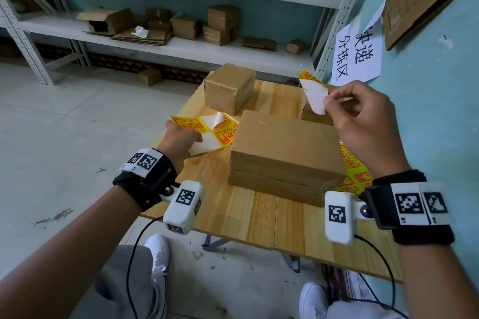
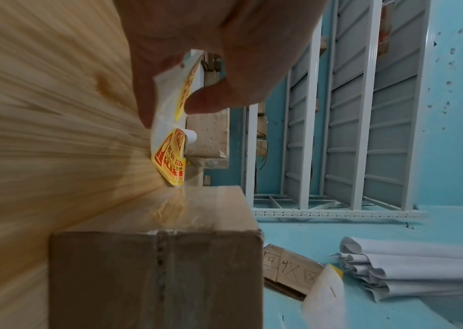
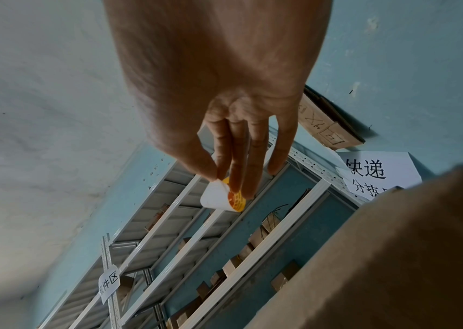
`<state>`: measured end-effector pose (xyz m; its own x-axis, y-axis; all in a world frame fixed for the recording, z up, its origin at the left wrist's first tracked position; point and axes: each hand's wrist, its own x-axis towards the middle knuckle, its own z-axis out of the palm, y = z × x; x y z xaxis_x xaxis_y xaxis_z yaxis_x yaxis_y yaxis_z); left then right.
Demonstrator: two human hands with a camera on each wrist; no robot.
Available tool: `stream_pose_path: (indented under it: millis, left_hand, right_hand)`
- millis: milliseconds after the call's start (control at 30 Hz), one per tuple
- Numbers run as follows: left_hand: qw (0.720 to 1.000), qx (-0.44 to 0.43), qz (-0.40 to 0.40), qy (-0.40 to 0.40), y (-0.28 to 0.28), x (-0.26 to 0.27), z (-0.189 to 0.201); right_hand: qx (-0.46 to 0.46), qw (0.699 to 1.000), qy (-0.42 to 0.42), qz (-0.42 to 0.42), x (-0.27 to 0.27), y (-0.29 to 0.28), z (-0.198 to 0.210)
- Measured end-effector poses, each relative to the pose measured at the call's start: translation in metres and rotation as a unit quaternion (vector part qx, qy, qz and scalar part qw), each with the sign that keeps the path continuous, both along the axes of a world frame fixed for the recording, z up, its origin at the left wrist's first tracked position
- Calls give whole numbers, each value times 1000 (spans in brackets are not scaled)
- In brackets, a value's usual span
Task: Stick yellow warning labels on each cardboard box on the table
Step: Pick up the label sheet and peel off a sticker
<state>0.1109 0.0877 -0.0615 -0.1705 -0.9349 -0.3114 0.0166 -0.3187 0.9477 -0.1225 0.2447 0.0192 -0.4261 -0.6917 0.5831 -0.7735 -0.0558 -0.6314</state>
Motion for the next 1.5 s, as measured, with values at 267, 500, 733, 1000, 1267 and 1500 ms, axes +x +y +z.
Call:
stream_pose_path:
  millis: [267, 500, 733, 1000, 1267, 1500]
  left_hand:
    - [999, -17, -2, -34, 0, -1, 2]
    - [998, -36, 17, -53, -13, 0, -7]
    - [985, -60, 63, -148, -27, 10, -1]
    - [968, -238, 60, -42, 0, -7, 36]
    - [880, -451, -116, -89, 65, -54, 68]
    - [824, -533, -115, -150, 74, -74, 60]
  right_hand:
    - [7, 1000, 7, 5, 1, 0, -1]
    - [5, 1000, 11, 3, 1, -1, -1]
    - [3, 1000, 13, 5, 2, 0, -2]
    - [-5, 997, -69, 36, 1, 0, -5]
    - [-11, 990, -133, 50, 5, -9, -15]
    - [-15, 984, -171, 39, 7, -9, -17]
